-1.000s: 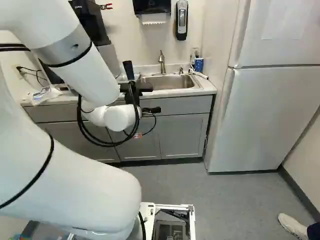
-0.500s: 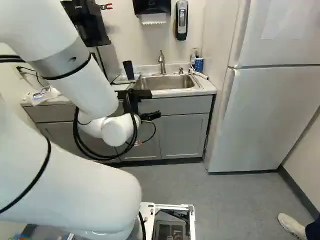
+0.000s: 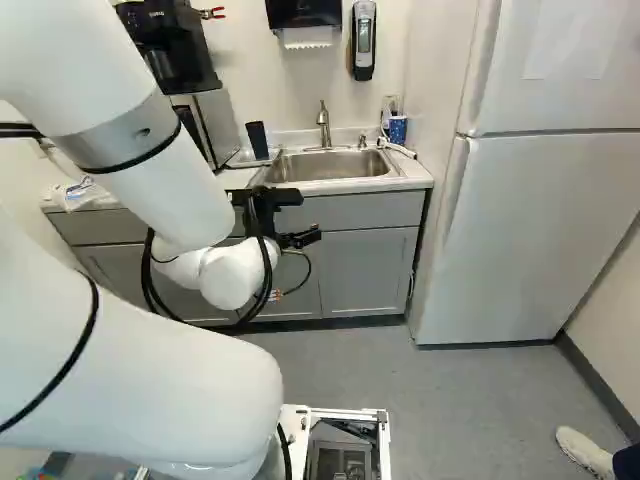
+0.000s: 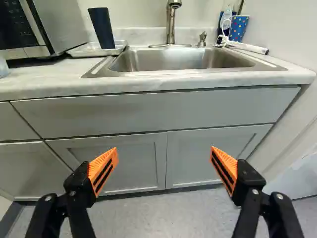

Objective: Rinse the cup and place it in the tray

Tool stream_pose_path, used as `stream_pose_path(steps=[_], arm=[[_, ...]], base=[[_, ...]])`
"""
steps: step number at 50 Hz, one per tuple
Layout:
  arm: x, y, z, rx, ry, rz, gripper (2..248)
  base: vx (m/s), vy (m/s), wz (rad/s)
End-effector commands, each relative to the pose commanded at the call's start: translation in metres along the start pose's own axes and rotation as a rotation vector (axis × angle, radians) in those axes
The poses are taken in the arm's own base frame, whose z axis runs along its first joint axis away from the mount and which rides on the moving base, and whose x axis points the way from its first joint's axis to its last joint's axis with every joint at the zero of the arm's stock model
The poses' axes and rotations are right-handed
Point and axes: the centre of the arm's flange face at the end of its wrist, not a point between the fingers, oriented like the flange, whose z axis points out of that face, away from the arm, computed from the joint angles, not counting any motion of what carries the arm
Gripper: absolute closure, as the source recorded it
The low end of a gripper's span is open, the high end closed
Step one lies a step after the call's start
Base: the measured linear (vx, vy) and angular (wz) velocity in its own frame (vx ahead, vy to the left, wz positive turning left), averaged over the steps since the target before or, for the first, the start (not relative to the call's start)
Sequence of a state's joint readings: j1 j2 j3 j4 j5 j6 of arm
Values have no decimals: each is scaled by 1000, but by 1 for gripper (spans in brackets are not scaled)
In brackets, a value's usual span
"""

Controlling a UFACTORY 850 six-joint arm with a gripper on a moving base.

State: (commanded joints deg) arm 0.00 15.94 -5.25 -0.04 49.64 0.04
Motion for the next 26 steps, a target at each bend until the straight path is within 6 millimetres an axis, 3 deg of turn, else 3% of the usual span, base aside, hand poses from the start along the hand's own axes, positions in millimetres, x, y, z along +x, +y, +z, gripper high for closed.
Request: stream_pose_path(steps=[26], arm=[[-1,0,-1,0,3,0,3]], base=[[0,0,0]])
